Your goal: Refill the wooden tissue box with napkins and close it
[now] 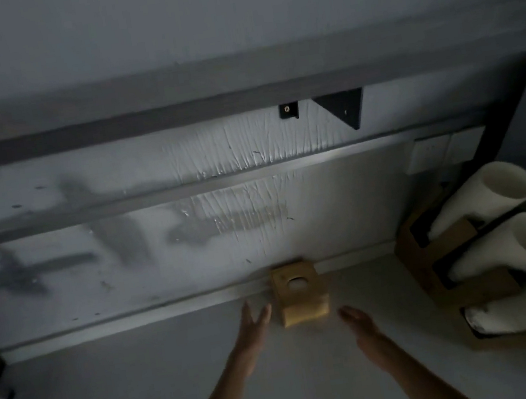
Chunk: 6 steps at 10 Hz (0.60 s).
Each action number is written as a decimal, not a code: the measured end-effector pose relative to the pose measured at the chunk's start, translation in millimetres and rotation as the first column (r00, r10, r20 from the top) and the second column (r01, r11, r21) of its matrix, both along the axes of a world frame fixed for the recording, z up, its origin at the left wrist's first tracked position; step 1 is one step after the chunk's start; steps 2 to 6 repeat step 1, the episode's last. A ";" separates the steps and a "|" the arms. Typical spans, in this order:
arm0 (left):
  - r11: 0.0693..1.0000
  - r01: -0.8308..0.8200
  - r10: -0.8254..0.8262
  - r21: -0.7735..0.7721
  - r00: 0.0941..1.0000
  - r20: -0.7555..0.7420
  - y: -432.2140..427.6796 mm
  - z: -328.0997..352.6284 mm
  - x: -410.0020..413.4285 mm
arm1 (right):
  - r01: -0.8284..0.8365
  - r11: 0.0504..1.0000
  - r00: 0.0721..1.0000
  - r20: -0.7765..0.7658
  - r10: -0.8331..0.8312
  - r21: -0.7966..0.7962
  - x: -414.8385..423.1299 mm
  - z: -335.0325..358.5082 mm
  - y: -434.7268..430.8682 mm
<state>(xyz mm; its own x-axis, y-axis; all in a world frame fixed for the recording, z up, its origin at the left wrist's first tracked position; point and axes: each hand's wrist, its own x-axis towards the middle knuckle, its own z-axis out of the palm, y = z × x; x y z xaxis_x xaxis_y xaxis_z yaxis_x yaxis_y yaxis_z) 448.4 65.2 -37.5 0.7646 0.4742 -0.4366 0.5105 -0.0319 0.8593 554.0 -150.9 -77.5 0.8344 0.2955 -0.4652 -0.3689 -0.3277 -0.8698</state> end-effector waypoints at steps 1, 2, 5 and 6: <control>0.963 0.120 -0.101 0.241 0.991 -0.087 16.8 22.6 -34.1 | -0.091 0.995 0.995 -0.034 0.089 -0.032 -12.2 32.4 -18.1; 0.963 0.120 -0.101 0.241 0.991 -0.087 16.8 22.6 -34.1 | -0.091 0.995 0.995 -0.034 0.089 -0.032 -12.2 32.4 -18.1; 0.963 0.120 -0.101 0.241 0.991 -0.087 16.8 22.6 -34.1 | -0.091 0.995 0.995 -0.034 0.089 -0.032 -12.2 32.4 -18.1; 0.963 0.120 -0.101 0.241 0.991 -0.087 16.8 22.6 -34.1 | -0.091 0.995 0.995 -0.034 0.089 -0.032 -12.2 32.4 -18.1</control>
